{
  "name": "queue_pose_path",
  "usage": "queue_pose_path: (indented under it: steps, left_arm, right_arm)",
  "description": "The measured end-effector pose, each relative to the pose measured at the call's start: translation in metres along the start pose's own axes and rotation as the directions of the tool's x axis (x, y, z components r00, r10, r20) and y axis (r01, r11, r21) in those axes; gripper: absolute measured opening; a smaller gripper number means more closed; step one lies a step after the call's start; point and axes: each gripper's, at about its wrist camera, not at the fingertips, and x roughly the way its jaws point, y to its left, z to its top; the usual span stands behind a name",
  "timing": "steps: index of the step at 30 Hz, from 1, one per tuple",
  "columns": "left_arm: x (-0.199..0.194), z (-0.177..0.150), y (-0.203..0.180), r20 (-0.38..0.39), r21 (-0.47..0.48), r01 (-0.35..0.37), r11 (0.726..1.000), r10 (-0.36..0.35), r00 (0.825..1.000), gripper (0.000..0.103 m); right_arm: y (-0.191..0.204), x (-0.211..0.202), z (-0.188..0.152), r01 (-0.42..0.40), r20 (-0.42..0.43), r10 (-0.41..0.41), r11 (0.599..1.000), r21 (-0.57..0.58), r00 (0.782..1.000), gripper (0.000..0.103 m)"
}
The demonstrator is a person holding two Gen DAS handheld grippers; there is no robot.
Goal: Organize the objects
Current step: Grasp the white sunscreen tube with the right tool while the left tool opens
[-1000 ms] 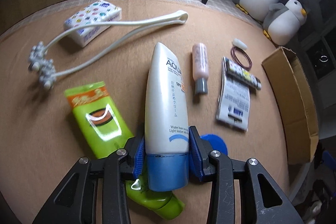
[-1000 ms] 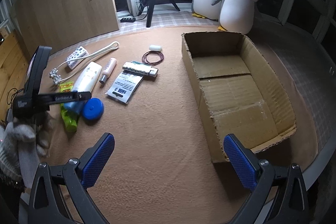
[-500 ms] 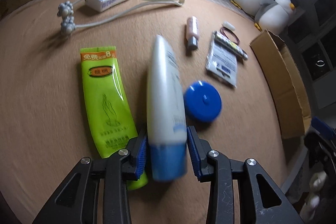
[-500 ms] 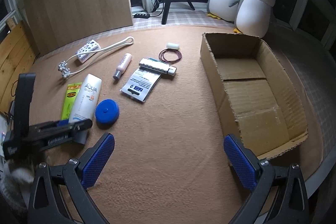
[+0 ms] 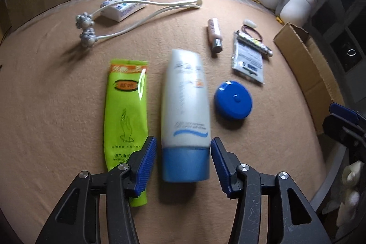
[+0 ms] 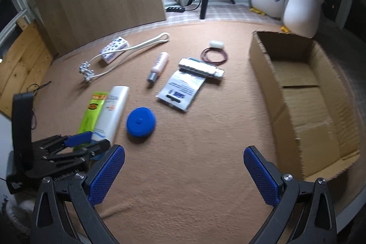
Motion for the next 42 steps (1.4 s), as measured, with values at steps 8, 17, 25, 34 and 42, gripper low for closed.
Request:
queue_pose_path:
  steps: [8, 17, 25, 34, 42]
  left_arm:
    - [-0.008, 0.002, 0.018, 0.010, -0.005, 0.049, 0.999, -0.049, 0.999, 0.058]
    - [-0.004, 0.001, 0.001, -0.019, 0.002, 0.168, 0.986, -0.168, 0.986, 0.057]
    - [-0.005, -0.002, -0.006, -0.008, 0.014, 0.118, 0.993, -0.118, 0.993, 0.059]
    - [0.001, 0.003, 0.005, -0.035, -0.001, 0.138, 0.990, -0.138, 0.990, 0.059]
    - [0.009, 0.013, 0.014, -0.036, -0.046, 0.166, 0.985, -0.167, 0.985, 0.059]
  right_arm:
    - [0.011, 0.020, 0.009, -0.129, -0.067, 0.133, 0.990, 0.065, 0.989, 0.102]
    - [0.020, 0.035, 0.015, -0.127, -0.089, 0.132, 0.990, 0.057, 0.987, 0.100]
    - [0.028, 0.057, 0.022, -0.206, -0.168, 0.212, 0.977, 0.051, 0.963, 0.083]
    - [0.047, 0.097, 0.034, -0.316, -0.308, 0.326, 0.945, 0.082, 0.894, 0.073]
    - [0.051, 0.113, 0.045, -0.315, -0.309, 0.334, 0.943, 0.110, 0.891, 0.069]
